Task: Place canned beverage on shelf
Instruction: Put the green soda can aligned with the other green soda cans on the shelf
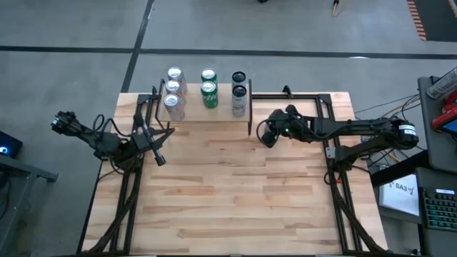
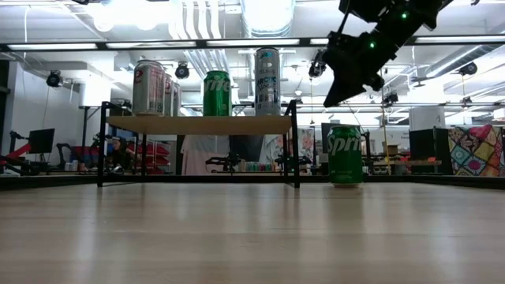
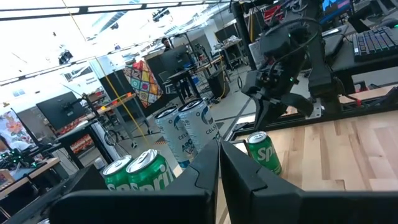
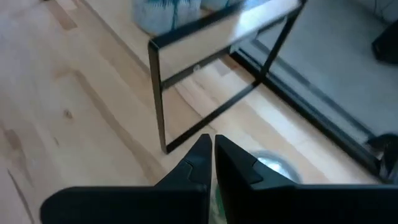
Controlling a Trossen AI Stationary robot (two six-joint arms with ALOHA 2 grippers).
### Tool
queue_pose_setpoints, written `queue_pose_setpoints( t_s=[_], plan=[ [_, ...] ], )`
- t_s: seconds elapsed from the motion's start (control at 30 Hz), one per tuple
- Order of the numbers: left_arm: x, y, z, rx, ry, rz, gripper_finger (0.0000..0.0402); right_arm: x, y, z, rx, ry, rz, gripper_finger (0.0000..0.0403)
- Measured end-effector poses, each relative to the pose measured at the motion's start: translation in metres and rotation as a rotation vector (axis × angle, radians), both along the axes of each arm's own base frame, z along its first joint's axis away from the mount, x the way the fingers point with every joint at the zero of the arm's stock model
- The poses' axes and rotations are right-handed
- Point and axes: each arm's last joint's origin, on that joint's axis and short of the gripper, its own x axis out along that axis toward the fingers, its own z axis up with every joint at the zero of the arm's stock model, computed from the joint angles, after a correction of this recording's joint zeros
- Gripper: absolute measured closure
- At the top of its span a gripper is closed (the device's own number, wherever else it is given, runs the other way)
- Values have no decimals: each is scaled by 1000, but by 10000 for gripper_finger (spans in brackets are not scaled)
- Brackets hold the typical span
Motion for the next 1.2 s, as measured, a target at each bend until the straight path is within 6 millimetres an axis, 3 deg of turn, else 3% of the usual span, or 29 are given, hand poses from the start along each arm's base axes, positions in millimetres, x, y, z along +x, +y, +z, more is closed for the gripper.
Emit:
queue_pose_setpoints(
  t_s=[0.27,0.5,0.63,0.73,0.87,1.2],
  plan=[
    [0,0,0,0,0,-1,402,-1,-2,11,-77,44,-55,327],
    [0,0,0,4,3,-1,402,1,-2,16,-22,-16,-98,196],
    [0,0,0,5,4,0,402,0,0,17,19,38,-3,117],
    [0,0,0,5,4,0,402,-1,3,12,18,64,17,81],
    [0,0,0,5,5,0,402,-3,3,5,18,94,13,64],
    [1,0,-1,6,7,0,402,-2,2,-3,-8,140,-28,65]
  ],
)
